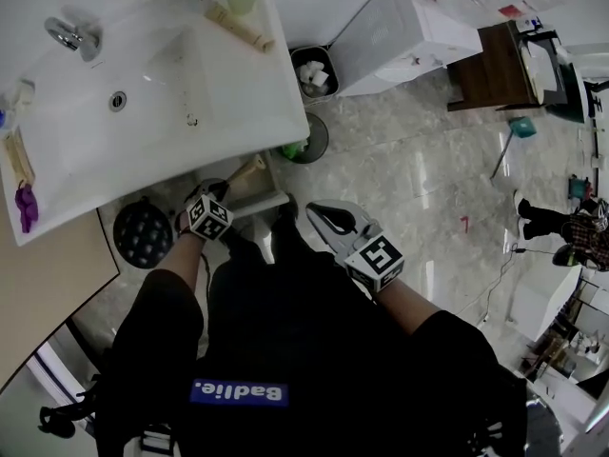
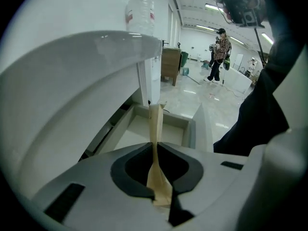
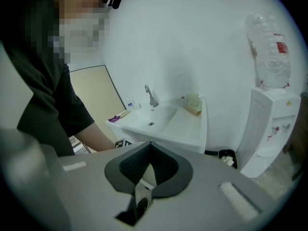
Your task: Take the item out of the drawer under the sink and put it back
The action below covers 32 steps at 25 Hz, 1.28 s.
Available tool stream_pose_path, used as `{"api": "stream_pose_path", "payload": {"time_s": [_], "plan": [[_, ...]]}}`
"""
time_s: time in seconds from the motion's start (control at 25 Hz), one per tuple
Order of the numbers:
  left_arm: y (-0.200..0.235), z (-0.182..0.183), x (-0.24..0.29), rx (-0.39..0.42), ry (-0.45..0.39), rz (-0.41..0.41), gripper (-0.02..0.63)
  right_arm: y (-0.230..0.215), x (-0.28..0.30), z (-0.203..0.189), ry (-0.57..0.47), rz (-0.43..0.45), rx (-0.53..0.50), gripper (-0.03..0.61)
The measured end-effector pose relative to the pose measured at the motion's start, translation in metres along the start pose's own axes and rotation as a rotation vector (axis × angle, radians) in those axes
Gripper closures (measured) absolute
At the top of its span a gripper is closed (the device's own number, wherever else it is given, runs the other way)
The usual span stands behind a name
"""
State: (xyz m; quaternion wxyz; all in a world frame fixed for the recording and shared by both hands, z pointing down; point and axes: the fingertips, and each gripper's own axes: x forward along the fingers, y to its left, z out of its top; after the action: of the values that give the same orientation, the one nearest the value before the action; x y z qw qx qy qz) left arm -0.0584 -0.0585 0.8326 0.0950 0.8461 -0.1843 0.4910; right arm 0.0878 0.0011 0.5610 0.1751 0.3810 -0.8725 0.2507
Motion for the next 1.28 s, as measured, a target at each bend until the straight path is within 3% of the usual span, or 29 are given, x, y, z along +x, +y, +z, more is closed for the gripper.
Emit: {"api": "stream_pose_path", "payload": {"time_s": [0.2, 0.48, 0.84, 1.28], "plan": [[0.011, -0.015, 0.024, 0.019, 0.046, -0.002, 0.58, -0.009, 0.0, -0.014, 0.02, -0.022, 0.038, 0.577], [0.016, -0.02, 0.049, -0.023, 0.058, -0.007, 0.58, -0.025, -0.006, -0.024, 0.044, -0.042, 0.058, 0.577], [0.016, -0.022, 0.075, 0.007, 0.079, -0.04, 0.58, -0.035, -0.004, -0.029, 0.061, -0.05, 0.061, 0.577], [0.009, -0.036, 0.091, 0.037, 0.161, -0.093, 0.578, -0.037, -0.006, -0.032, 0.06, -0.07, 0.085, 0.577]]}}
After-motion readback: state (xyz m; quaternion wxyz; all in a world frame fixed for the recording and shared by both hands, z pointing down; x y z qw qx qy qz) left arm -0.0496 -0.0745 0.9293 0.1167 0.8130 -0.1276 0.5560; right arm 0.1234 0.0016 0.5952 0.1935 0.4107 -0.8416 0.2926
